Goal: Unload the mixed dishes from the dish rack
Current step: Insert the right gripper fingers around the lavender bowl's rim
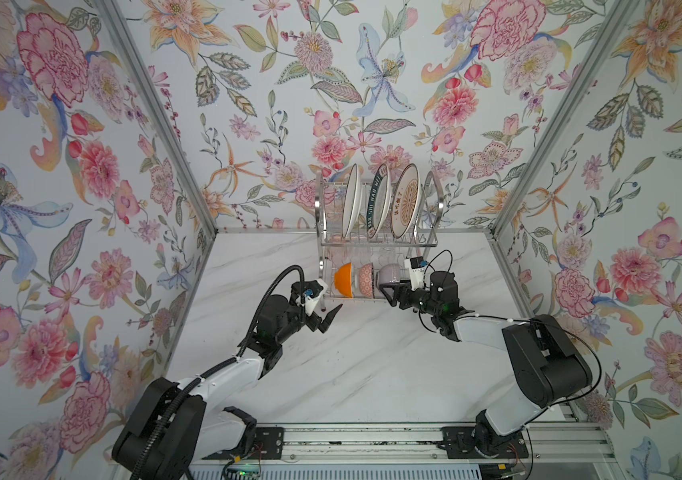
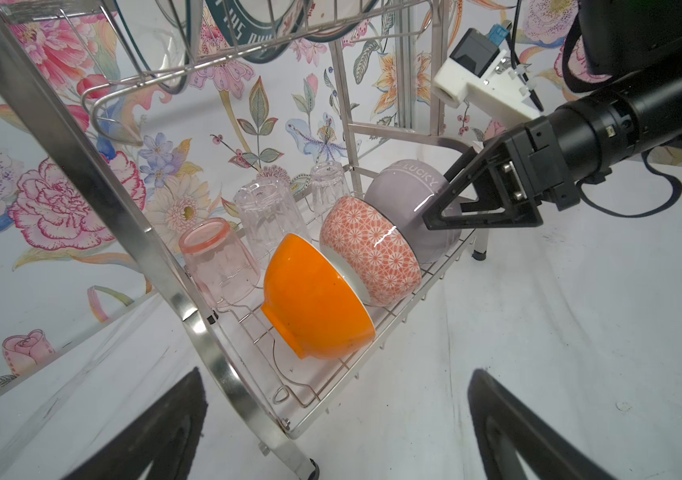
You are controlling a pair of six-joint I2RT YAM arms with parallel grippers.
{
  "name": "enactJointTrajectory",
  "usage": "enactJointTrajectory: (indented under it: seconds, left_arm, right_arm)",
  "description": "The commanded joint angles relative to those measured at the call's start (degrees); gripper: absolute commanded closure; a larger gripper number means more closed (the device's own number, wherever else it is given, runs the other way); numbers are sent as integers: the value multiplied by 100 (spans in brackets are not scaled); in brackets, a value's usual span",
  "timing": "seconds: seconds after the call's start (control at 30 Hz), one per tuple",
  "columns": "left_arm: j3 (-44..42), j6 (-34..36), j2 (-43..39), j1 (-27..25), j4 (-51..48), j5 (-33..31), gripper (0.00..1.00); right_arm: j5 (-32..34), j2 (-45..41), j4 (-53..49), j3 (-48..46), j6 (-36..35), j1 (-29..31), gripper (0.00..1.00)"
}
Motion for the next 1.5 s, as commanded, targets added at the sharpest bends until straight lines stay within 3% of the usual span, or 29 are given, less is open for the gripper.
enactJointTrajectory:
  seconds: [0.0,0.3,1.13,1.47]
  left_arm:
    - [-115,-95,-149,-89,124,-64,1]
    - [-226,30,-460,-104,-246,-190,1]
    - [-229,-219,-176,-159,82,-61,1]
    - [35,8,-41,-202,-314,-138,1]
  right_arm:
    - [-91,124,270,157,97,52,23]
    - [-187,325,347,337,124,113,27]
    - [-274,690,410,543,-16,114,45]
    - [-497,753,648,520,124,68,48]
